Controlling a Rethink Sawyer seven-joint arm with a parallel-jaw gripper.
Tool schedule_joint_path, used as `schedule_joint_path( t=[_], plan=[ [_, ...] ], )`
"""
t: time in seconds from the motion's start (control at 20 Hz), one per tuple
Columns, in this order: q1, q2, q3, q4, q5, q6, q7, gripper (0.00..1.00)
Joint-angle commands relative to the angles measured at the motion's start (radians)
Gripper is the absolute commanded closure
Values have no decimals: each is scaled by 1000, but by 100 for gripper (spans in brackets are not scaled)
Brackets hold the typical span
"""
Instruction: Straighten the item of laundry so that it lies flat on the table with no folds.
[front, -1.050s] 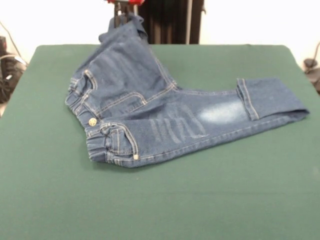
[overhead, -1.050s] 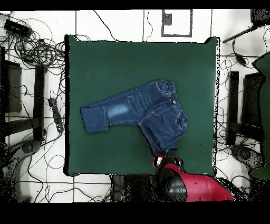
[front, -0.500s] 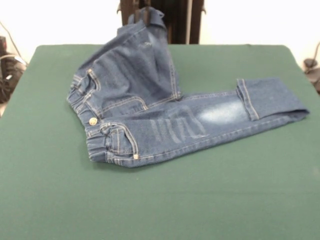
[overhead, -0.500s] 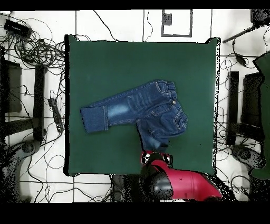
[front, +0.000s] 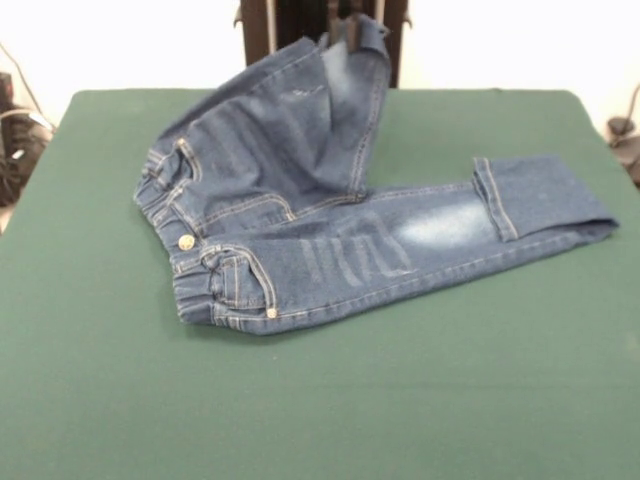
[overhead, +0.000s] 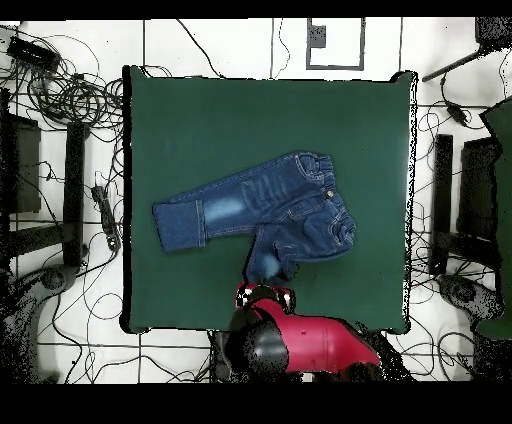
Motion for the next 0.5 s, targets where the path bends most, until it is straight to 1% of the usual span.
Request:
schedule_joint_path(
  t=[0.05,0.35,0.5],
  plan=[
    [115,28,4,59,140,-26,287,100],
    [201,118,-28,42,218,-119,317,100],
    [238,173,-28,45,256,-186,338,100]
  ],
)
